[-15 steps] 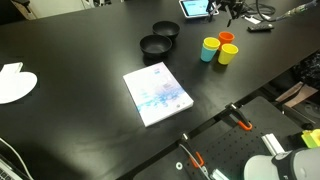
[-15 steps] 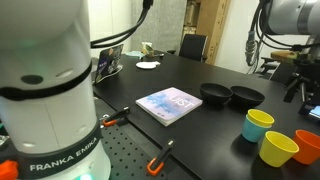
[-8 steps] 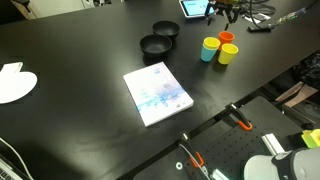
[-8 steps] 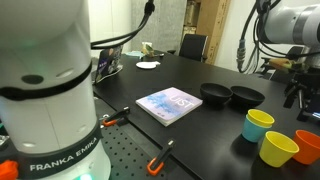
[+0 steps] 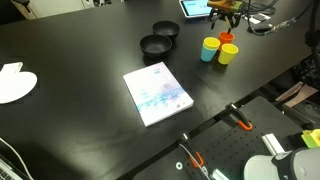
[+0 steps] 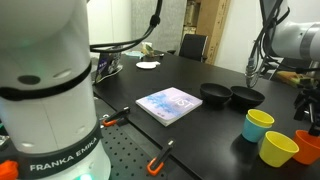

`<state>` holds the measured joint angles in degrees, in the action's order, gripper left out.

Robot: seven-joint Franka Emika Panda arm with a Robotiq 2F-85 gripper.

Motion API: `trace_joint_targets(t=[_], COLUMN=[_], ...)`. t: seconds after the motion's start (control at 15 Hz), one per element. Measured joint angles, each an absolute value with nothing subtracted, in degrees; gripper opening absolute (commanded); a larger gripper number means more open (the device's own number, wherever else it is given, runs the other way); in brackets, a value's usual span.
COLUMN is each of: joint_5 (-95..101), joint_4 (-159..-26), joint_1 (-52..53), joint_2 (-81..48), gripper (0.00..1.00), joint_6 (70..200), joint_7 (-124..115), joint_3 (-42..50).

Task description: Stack the cups together

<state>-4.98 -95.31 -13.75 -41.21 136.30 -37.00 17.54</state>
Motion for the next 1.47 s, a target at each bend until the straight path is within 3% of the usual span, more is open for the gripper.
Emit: trace_joint_targets(t=[0.53,0.6,0.67,1.27,1.47], joint_5=[-5.87,-6.07,-6.26,-6.86,-6.86], joint_4=[-91.67,-91.36,-91.04,-90.00,-89.62], joint_1=[-15.39,-15.51,-15.61,-15.81,-15.79], joint_2=[-44.92,-45.41,-45.84,-47.22,-47.22], gripper=[1.00,0.75,0.74,0.05,0.00], joint_6=[136.16,136.16,136.13,134.65,132.59], joint_7=[-37.00,-37.00,-37.00,-37.10,-37.51], joint_3=[17.67,17.67,17.67,17.71,17.92])
